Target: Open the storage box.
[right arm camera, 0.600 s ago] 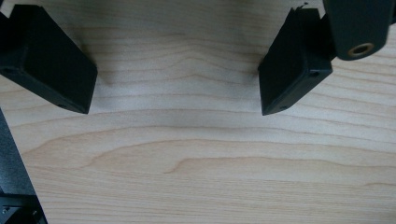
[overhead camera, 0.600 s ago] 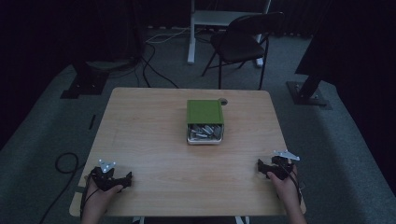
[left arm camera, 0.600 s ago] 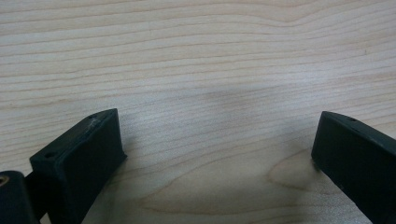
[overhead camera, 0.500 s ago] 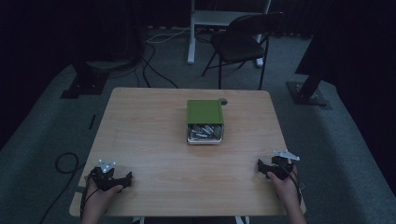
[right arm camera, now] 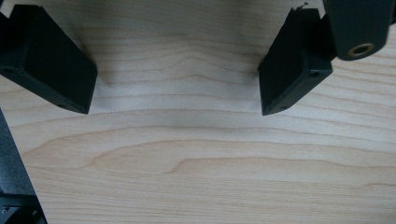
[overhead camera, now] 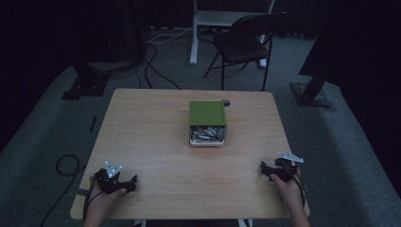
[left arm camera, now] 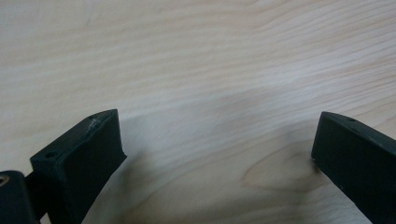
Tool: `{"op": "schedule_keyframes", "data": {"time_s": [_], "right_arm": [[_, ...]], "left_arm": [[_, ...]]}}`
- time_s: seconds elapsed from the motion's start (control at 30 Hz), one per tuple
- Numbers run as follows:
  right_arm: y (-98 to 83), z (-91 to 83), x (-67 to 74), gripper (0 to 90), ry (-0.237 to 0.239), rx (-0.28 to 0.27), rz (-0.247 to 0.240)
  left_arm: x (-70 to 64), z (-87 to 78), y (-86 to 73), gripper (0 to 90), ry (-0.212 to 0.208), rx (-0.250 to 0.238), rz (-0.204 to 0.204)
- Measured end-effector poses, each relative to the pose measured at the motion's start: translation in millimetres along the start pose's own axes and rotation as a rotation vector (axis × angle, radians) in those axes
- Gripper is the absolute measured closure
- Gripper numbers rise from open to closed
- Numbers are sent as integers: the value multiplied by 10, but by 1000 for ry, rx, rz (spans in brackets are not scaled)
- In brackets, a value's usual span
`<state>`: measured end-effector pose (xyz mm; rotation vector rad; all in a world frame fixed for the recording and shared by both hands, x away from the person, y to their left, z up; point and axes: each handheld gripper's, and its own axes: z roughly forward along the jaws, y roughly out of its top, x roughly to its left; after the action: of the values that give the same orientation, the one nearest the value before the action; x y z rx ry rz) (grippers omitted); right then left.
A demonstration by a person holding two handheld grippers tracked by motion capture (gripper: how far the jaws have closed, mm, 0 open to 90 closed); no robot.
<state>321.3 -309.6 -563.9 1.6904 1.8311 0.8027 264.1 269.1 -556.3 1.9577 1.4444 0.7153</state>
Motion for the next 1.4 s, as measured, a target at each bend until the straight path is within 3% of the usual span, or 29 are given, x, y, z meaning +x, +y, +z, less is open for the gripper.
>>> {"op": "schedule_keyframes", "data": {"time_s": [0.53,0.87,1.0,1.1,1.4], "right_arm": [[0,0,0,110,0,0,0],[0,0,0,110,0,0,0],[0,0,0,110,0,0,0],[0,0,0,110,0,0,0],[0,0,0,110,0,0,0]], "left_arm": [[-310,77,228,27,-43,-37,143],[-561,161,371,26,-33,-76,269],[-648,195,403,26,-33,-70,306],[-737,203,432,26,-26,-58,356],[-1018,220,580,26,-43,-111,449]]}}
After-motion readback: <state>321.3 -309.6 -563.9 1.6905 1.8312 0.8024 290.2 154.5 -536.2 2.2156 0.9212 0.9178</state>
